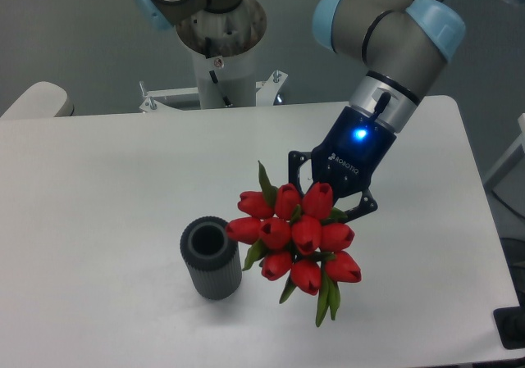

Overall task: Insert the flowers into the vase
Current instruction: 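Carry the red tulip bunch with the gripper over the grey vase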

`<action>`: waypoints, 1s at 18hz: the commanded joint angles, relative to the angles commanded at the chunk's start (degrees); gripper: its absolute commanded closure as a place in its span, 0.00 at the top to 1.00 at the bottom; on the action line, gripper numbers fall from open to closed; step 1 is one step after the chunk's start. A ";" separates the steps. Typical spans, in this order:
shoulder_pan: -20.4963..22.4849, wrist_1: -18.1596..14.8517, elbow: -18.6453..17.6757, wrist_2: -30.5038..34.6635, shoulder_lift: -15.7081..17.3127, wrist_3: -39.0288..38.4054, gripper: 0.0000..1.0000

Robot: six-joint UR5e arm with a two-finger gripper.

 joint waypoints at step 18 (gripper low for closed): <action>-3.95 4.58 -1.32 -0.79 0.44 -0.26 0.23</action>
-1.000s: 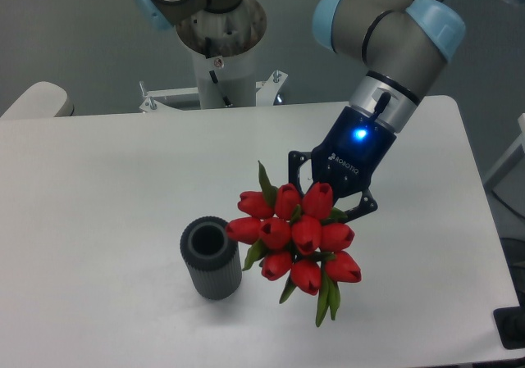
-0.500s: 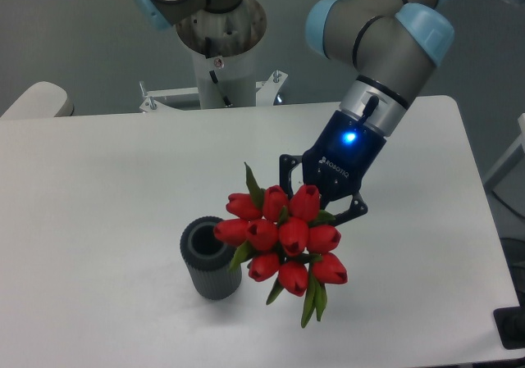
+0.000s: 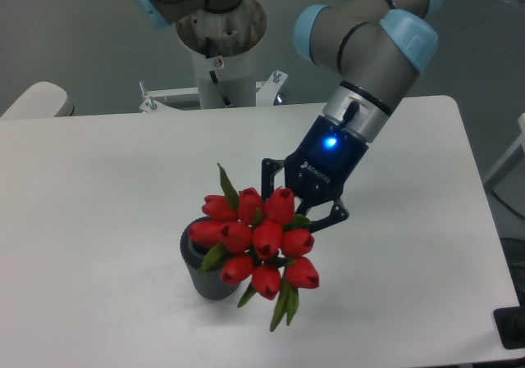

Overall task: Insert the flowers into the vase
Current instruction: 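Carry the red tulip bunch with the gripper over the grey vase, then lower the tulip stems down into the grey vase opening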

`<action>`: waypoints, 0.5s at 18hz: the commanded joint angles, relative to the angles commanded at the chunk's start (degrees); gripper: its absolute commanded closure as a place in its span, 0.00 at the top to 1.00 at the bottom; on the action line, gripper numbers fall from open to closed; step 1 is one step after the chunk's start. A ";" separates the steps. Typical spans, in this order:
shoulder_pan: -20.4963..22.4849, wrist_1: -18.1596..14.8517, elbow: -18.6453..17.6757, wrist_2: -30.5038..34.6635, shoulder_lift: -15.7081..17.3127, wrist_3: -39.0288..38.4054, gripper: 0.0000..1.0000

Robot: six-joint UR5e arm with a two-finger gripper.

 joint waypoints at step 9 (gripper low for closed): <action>0.26 0.88 -2.01 -12.39 0.70 -1.23 0.23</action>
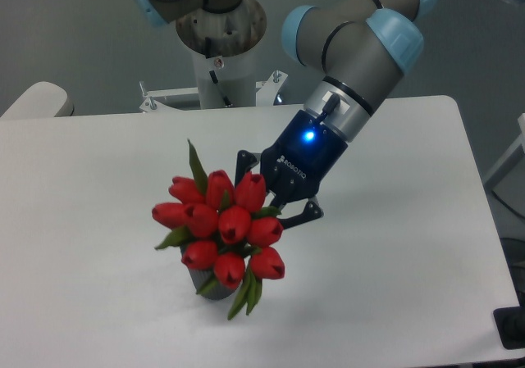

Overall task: Insert the flowers into the vase
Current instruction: 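Lower the tulip stems down into the grey vase opening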

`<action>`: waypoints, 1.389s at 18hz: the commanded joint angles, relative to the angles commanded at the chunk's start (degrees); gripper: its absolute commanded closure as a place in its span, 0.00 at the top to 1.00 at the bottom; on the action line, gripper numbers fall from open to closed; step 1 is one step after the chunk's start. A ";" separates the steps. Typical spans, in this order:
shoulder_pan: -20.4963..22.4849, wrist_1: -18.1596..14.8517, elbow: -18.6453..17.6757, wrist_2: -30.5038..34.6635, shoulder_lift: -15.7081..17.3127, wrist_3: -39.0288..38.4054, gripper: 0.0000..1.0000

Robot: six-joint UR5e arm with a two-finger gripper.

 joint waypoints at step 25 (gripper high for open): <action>-1.49 3.08 -9.14 -9.68 0.36 11.68 0.23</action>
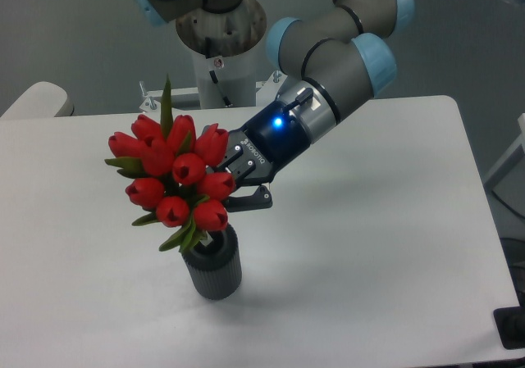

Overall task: Insert the flowers into the vase
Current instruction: 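Lower the tulip stems down into the grey vase opening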

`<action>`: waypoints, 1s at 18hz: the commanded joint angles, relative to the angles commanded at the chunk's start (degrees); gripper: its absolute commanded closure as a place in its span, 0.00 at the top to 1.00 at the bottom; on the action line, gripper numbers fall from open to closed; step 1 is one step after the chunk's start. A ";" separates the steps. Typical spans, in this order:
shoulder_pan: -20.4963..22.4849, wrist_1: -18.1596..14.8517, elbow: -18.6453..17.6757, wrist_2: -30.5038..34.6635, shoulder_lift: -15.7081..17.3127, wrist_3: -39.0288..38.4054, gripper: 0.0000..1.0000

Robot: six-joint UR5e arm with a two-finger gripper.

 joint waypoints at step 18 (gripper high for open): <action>0.79 0.00 -7.04 0.00 -3.25 12.49 0.23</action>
